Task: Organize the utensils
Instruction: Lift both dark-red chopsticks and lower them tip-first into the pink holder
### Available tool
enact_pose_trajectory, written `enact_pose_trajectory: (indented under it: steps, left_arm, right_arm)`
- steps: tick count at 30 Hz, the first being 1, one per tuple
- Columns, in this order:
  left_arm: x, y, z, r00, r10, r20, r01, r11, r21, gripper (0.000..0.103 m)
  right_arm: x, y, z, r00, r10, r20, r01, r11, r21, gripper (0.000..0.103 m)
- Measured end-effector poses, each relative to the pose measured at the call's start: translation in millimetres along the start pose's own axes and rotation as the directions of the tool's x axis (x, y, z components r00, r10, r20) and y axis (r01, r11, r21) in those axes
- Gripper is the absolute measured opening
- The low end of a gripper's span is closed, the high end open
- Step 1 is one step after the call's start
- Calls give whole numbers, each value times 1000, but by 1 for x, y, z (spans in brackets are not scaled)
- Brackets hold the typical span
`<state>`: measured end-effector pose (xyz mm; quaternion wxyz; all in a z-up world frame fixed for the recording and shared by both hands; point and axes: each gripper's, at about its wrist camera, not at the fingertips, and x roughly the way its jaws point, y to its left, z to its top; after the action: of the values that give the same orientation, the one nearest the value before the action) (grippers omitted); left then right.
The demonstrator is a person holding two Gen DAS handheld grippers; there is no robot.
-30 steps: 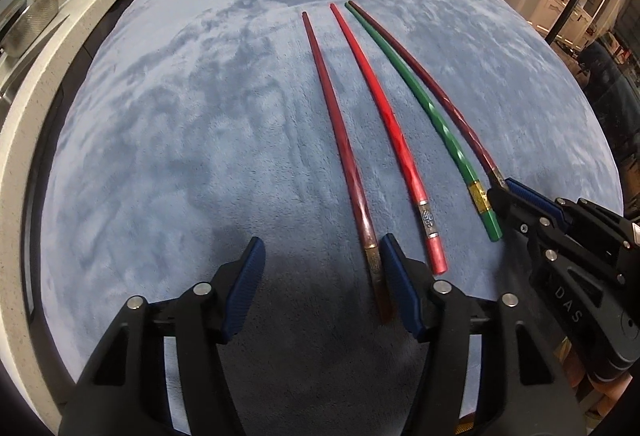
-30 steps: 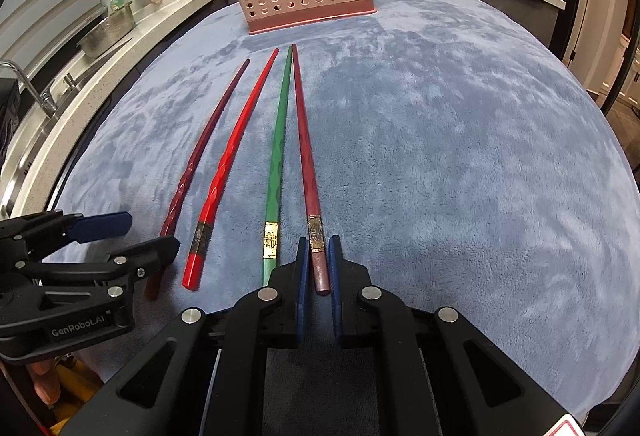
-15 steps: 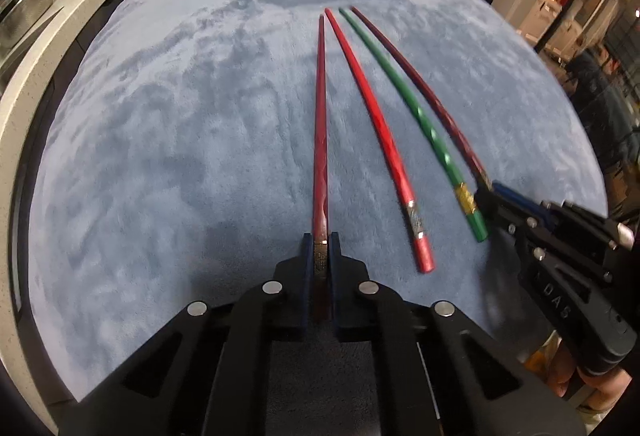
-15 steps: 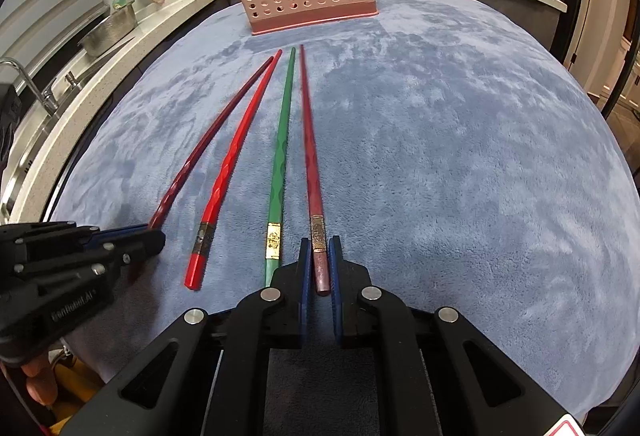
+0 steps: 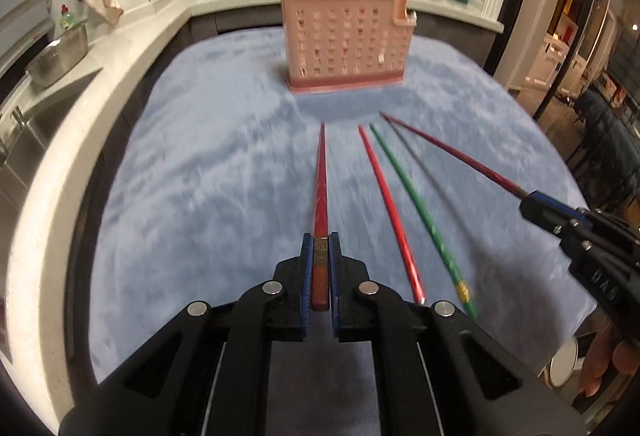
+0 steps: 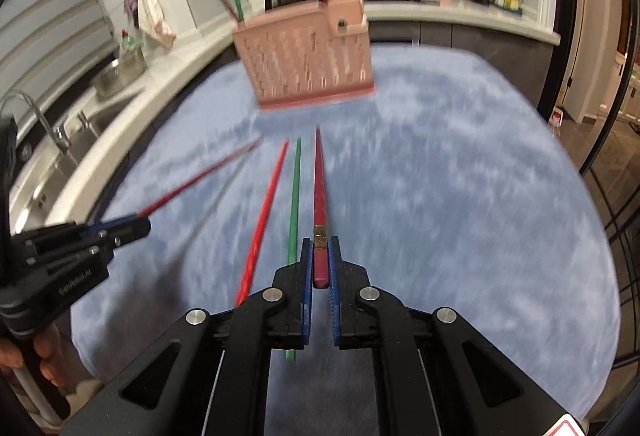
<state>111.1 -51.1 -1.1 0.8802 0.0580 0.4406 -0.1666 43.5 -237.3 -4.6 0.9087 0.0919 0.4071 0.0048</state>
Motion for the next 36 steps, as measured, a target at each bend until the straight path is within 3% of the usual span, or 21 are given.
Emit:
enact_pose_trajectory:
  steps: [12, 36]
  left_arm:
    - [-31, 19, 56, 990, 27, 138, -23, 999, -35, 7]
    - [-67, 35, 147, 957, -3, 292, 17, 999, -48, 7]
  right_arm:
    - [-34, 6, 65, 989, 9, 146, -5, 1000, -29, 7]
    - [-59, 17, 164, 945, 79, 316, -74, 997, -28, 7]
